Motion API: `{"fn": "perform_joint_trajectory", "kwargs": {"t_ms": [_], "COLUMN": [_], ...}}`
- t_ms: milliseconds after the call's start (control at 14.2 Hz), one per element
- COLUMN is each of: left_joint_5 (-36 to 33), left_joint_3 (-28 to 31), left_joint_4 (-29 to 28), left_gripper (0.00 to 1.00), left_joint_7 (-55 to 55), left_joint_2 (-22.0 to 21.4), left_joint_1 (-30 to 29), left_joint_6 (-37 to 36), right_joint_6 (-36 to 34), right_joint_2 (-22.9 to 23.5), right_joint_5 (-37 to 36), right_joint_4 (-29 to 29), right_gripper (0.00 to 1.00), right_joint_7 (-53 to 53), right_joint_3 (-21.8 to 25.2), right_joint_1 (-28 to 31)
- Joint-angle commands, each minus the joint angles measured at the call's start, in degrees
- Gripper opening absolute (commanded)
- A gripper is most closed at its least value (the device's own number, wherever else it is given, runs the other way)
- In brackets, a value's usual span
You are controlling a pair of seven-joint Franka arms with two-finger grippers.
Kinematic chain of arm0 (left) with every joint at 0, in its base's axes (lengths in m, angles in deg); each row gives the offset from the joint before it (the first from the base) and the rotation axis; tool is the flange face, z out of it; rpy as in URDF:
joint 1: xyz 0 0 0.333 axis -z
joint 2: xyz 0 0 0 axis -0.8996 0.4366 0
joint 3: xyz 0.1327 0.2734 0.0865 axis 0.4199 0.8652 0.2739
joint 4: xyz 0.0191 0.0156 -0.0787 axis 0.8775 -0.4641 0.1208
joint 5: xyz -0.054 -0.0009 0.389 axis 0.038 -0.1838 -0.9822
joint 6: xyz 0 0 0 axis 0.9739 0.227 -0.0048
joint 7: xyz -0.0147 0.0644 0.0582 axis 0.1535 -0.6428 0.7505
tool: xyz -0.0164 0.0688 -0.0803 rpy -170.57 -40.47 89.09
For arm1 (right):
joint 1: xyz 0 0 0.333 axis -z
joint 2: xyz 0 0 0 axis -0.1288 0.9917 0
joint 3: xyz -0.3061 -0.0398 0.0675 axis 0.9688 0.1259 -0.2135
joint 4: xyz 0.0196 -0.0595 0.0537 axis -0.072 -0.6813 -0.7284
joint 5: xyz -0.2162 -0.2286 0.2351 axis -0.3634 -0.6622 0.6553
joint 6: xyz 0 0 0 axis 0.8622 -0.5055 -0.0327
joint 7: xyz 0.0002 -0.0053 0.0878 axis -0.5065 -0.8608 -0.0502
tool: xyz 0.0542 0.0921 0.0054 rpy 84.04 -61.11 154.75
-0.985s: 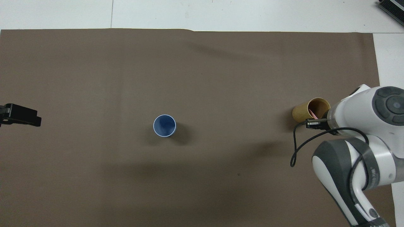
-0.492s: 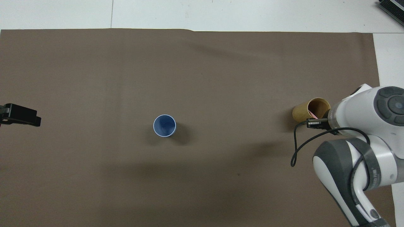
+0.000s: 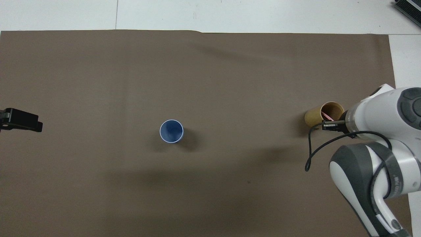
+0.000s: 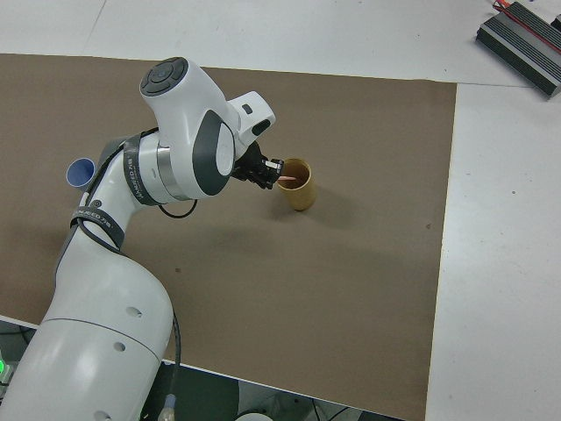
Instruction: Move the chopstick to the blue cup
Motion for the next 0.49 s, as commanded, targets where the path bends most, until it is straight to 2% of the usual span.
{"fn": "perform_joint_trajectory", "kwargs": {"t_ms": [0, 211, 422], "left_joint_5": [-0.23, -0.23, -0.23], "left_joint_3": [-0.38, -0.29, -0.38], "left_joint_4": [0.2, 0.2, 0.38], "left_gripper": [1.0, 1.0, 1.0], "left_joint_7": [-0.24, -0.24, -0.24], "left_joint_2": [-0.36, -0.36, -0.36], "left_joint_1": [-0.66, -0.66, -0.66], "left_joint_6": [-0.24, -0.24, -0.24], "right_joint_6": [-4.19, -12.62, -17.03], "right_joint_2": [-0.41, -0.32, -0.15], "right_joint_5": [0.39, 0.39, 0.65], "right_joint_4": [3.97, 9.94, 13.82], "right_gripper": [0.0, 0.0, 0.0], "right_joint_7": [-0.54, -0.27, -0.27], "right_joint_3": [-0.45, -0.54, -0.62], "right_joint_1": [0.79, 0.79, 0.36]}}
